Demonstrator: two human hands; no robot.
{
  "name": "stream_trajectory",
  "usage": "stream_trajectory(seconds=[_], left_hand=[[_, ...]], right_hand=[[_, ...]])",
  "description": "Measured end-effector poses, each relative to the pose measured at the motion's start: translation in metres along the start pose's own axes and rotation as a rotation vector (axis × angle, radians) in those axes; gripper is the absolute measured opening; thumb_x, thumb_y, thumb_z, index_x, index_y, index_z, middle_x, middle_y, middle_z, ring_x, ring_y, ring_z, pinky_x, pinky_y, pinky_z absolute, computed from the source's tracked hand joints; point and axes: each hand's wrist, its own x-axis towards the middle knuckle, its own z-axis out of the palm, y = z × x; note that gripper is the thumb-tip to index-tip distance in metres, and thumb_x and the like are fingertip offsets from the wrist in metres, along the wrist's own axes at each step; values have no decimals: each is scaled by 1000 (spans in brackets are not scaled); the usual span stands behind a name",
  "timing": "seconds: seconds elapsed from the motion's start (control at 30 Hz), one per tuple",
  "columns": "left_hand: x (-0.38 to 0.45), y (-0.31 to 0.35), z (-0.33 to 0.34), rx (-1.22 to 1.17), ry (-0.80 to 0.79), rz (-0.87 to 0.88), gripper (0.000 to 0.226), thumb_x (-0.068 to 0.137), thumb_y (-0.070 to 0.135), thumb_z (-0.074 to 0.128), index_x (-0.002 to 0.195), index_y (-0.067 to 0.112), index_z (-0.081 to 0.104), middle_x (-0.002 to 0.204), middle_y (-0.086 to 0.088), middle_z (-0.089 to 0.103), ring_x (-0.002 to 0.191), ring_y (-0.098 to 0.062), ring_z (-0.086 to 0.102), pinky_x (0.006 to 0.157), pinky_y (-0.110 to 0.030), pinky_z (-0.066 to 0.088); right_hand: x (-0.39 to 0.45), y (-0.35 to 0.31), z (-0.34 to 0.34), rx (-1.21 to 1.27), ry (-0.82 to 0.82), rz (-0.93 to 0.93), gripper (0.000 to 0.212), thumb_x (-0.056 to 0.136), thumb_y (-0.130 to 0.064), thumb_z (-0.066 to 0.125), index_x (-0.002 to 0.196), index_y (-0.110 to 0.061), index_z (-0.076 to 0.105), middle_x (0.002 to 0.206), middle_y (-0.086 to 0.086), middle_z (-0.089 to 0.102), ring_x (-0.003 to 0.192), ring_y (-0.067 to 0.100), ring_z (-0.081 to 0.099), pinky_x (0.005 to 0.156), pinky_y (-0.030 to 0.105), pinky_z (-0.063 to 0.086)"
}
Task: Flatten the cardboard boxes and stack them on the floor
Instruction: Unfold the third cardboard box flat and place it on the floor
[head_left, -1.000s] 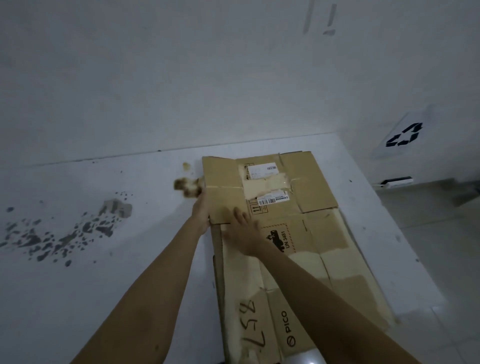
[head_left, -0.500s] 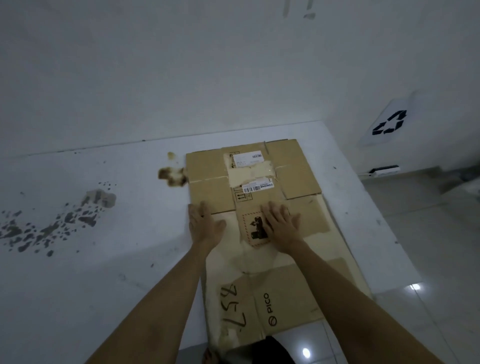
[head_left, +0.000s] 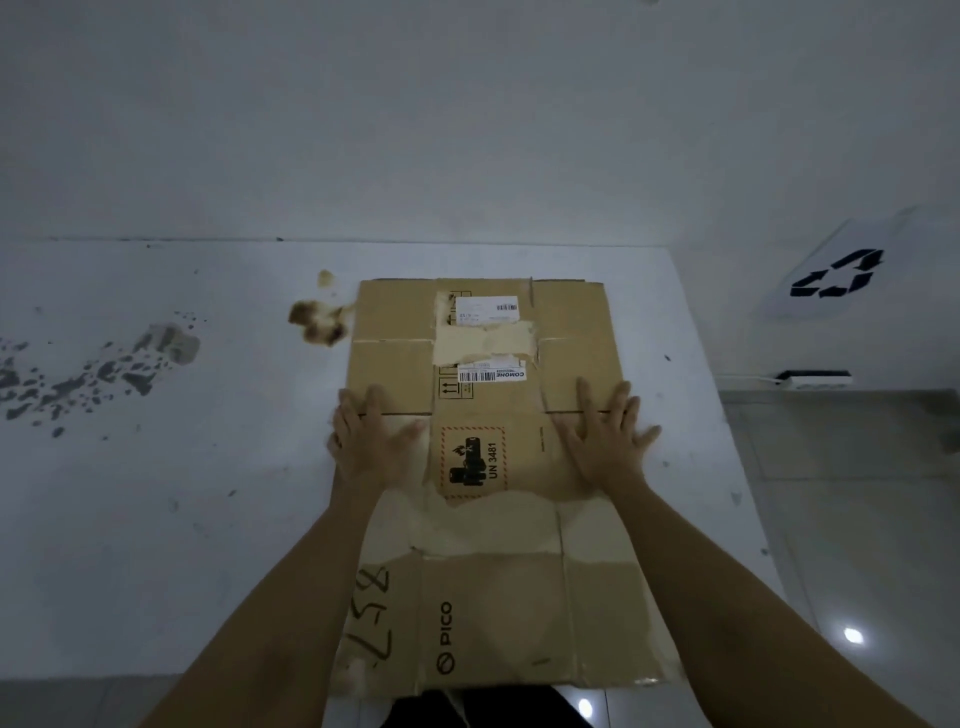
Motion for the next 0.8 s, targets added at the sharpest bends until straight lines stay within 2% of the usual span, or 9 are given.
stream_trajectory(seconds=[0.17, 0.37, 0.43, 0.5, 0.57, 0.63, 0.7, 0.8], left_hand=[[-19, 20, 14, 75, -37, -4, 93, 81, 74, 45, 153, 29, 8, 159, -18, -7, 146, -36, 3, 113, -55, 14], [-36, 54, 33, 49, -80, -10, 95, 80, 74, 47, 153, 29, 5, 158, -18, -10, 145, -38, 0, 114, -54, 10], [-38, 65, 32, 73, -70, -32, 95, 77, 73, 55, 151, 30, 12, 157, -18, 0, 142, -39, 10, 112, -53, 18], [-37, 76, 26, 91, -28, -26, 95, 68, 73, 64, 144, 32, 26, 149, -17, 19, 132, -40, 26, 104, -51, 31], [-35, 86, 23, 95, -11, -38, 101, 54, 75, 73, 136, 34, 31, 133, -15, 31, 119, -39, 39, 95, -51, 41], [-35, 97, 26, 50, -22, -71, 117, 40, 77, 77, 136, 39, 23, 125, -14, 32, 113, -39, 43, 90, -54, 46], [-42, 111, 34, -6, -40, -76, 126, 39, 74, 80, 141, 42, 14, 127, -13, 30, 116, -38, 43, 91, -51, 48], [-57, 135, 48, -55, -24, -78, 125, 44, 70, 81, 144, 41, 12, 129, -13, 29, 118, -35, 43, 89, -47, 49]], right_hand=[[-13, 28, 3, -7, 11, 36, 76, 83, -78, 8, 143, -47, -24, 158, 12, -21, 147, 36, -12, 108, 73, 0], [-15, 70, -6, 15, -31, 80, 76, 82, -81, 13, 139, -53, -28, 157, 7, -27, 145, 35, -19, 104, 77, -2], [-11, 81, -11, 37, -33, 83, 77, 79, -84, 13, 139, -55, -26, 157, 4, -28, 145, 37, -20, 103, 78, -2], [-6, 94, -11, 43, -1, 97, 79, 76, -87, 13, 139, -56, -24, 158, 3, -26, 144, 40, -18, 102, 79, 0], [-2, 107, -11, 61, 39, 129, 83, 72, -90, 14, 140, -57, -20, 159, 5, -21, 144, 45, -13, 101, 80, 4], [1, 118, -11, 122, 52, 172, 85, 69, -92, 16, 140, -59, -17, 160, 3, -17, 142, 50, -7, 99, 80, 10], [5, 129, -13, 133, 64, 171, 84, 72, -90, 18, 142, -57, -14, 160, 2, -12, 141, 54, 0, 100, 78, 16], [12, 151, -29, 122, 83, 131, 84, 78, -84, 25, 147, -50, -9, 159, 14, 1, 137, 51, 22, 101, 62, 34]])
